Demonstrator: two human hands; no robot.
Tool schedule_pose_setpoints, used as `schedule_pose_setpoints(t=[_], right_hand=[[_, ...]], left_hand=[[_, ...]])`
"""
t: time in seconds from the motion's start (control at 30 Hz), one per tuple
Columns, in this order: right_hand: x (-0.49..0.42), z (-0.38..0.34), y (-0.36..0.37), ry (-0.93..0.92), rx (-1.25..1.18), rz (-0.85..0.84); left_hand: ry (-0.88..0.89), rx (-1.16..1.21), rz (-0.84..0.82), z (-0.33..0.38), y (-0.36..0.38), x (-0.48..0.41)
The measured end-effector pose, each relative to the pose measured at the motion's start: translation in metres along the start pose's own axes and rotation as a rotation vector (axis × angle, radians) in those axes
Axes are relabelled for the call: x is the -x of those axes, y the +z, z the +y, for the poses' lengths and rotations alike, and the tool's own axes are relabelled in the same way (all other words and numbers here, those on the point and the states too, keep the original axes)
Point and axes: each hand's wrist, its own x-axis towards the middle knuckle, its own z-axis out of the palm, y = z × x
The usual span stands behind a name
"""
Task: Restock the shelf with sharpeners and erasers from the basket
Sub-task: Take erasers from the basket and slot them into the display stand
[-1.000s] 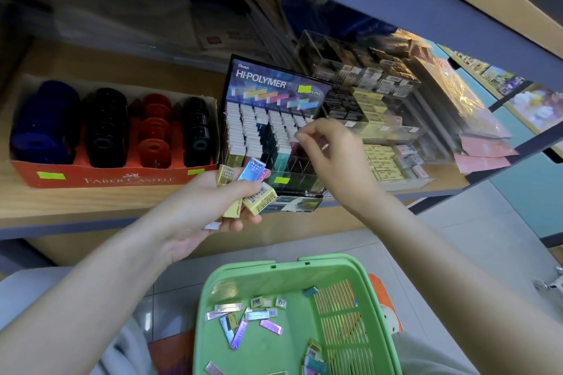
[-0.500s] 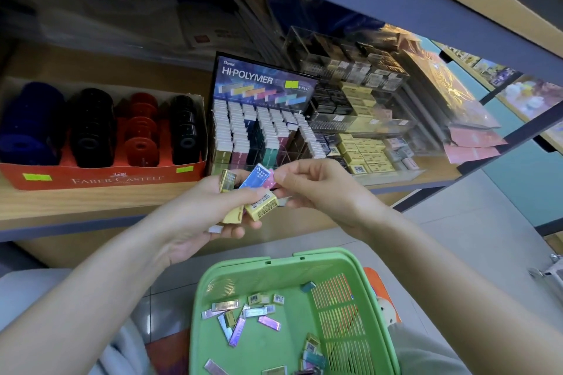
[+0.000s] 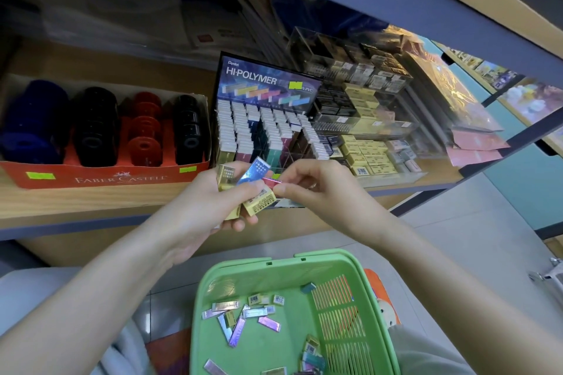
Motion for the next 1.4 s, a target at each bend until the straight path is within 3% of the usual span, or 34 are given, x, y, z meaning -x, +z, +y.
schedule_pose_setpoints(t=[0.27,0.43,0.67,0.93,1.07,1.2,1.4], right_hand=[[-0.003,0.002,-0.017,-0.009,0.163,-0.103],[-0.023,0.017,-0.025,0.058,-0.074,0.197],[-0.053,0.031,-0.017,-0.017,-0.080,0.411],[-0.059,0.044,-0.014,-0.192,0.321,0.358],[-0.058,0.044,-0.015,-0.249,0.265,0.406],[-0.058,0.040,-0.017,-0.193,0.132,0.420],[-0.063,0.042,-0.029,-0.208,0.285,0.351]], left_hand=[[0.019,0.056,0.024,0.001,0.000,-0.002],[0.020,0.086,0.070,0.000,-0.003,-0.004],[0.000,0.092,0.096,0.000,-0.004,-0.006],[-0.013,0.084,0.090,-0.001,-0.007,-0.009],[-0.020,0.094,0.097,0.000,-0.008,-0.010],[-0.014,0.093,0.093,0.001,-0.008,-0.009],[-0.021,0.073,0.086,0.000,-0.007,-0.010]])
